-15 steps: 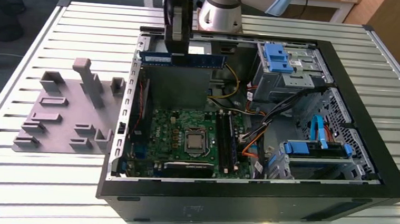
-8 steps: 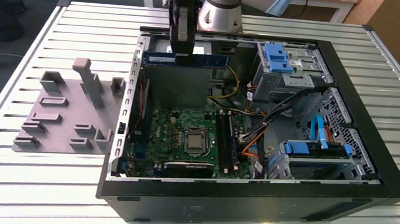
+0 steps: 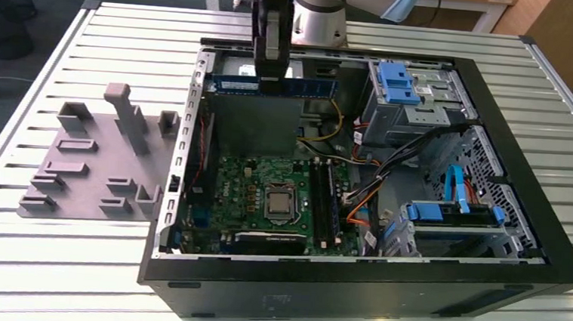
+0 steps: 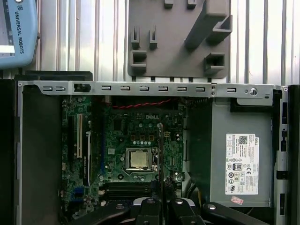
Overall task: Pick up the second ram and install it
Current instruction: 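Pick up the second ram and move it above second insertion slot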
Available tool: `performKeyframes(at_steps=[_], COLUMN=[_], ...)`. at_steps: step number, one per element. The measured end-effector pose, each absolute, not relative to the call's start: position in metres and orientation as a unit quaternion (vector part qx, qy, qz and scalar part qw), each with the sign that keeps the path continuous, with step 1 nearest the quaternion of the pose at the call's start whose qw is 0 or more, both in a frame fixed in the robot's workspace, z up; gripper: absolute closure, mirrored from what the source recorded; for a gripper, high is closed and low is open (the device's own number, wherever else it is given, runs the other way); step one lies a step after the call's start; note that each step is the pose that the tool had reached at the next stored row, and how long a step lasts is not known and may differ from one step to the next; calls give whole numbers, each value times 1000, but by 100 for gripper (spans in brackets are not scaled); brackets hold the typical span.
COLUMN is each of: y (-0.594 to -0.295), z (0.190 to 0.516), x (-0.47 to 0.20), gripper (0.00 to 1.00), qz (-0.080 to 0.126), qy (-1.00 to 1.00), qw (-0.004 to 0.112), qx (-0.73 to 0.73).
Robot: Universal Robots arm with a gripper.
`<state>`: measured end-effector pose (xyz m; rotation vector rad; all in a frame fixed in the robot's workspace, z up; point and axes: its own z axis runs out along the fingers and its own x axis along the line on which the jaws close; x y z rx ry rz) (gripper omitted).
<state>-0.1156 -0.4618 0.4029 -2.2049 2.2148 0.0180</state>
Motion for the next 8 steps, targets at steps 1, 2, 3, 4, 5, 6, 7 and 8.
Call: performKeyframes(at_steps=[1, 2, 3, 4, 5, 6, 7, 8], y=[-462, -462, -462, -462, -462, -462, -462, -462], z=[403, 403, 403, 403, 403, 403, 403, 403], x=[-115, -114, -113, -112, -111, -110, -109, -108], gripper=[86, 86, 86, 86, 86, 86, 86, 86], qz=[6, 6, 6, 6, 6, 6, 6, 6], qy=[709, 709, 709, 709, 709, 709, 709, 709], qw=[8, 8, 8, 8, 8, 8, 8, 8], qx=[-706, -705, -705, -706, -706, -705, -706, -705])
